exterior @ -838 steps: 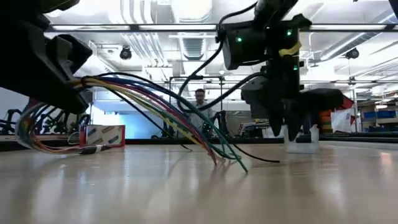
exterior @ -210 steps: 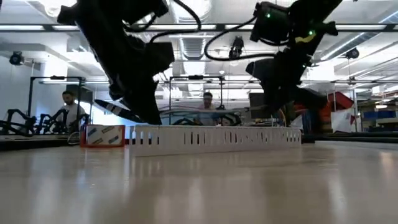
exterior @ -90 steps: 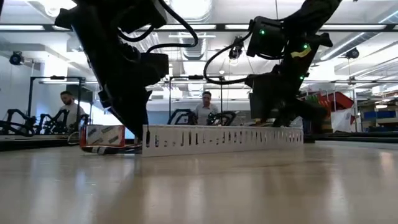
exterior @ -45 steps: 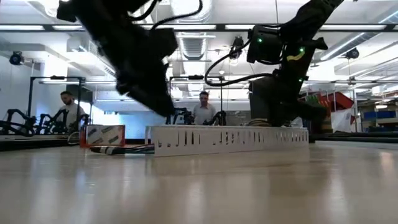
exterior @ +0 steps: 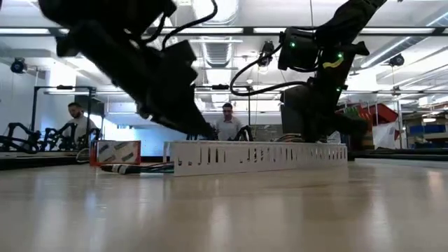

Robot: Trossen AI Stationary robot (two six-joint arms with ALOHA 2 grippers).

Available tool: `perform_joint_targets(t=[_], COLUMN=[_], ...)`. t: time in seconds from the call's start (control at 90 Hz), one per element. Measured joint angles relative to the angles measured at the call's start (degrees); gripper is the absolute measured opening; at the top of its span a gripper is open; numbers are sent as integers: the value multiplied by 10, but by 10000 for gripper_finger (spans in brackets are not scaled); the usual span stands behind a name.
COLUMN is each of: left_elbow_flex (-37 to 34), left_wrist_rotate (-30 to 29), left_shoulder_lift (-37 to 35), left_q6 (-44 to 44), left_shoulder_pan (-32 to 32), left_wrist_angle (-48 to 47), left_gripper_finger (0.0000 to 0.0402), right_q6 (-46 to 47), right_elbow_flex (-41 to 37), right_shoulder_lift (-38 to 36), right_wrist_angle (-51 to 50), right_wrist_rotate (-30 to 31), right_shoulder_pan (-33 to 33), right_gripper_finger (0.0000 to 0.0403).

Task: Ziptie cables
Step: Put the black zip tie cables on the white cable duct

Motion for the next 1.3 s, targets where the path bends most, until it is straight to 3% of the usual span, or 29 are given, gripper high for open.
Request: perform_joint_targets(t=[0.167,0.578,0.689,0.778,0.933,1.122,1.3], left_elbow_flex=[-27,5,16,15,14,13,12], left_wrist_rotate=[28,-9,-9,-2,-9,-10,-3], left_shoulder_lift=[0,95,98,92,87,87,86], left_q6=[-2,-10,-33,-69,-57,-51,-55], left_shoulder_pan=[-1,-1,-1,-1,-2,-2,-2], left_wrist_angle=[61,36,-4,-28,-43,-46,-51], left_gripper_finger=[329,330,306,268,204,206,252], right_q6=[0,5,-8,-20,-36,-30,-31], right_elbow_flex=[0,0,0,0,0,1,0], right_shoulder_lift=[0,0,-1,-1,-1,-1,-1], right_wrist_angle=[0,-6,-22,-34,-72,-127,-158], right_wrist_rotate=[0,1,23,49,67,74,86], right_shoulder_pan=[0,0,0,0,0,1,-1], right_gripper_finger=[1,0,0,0,0,0,0])
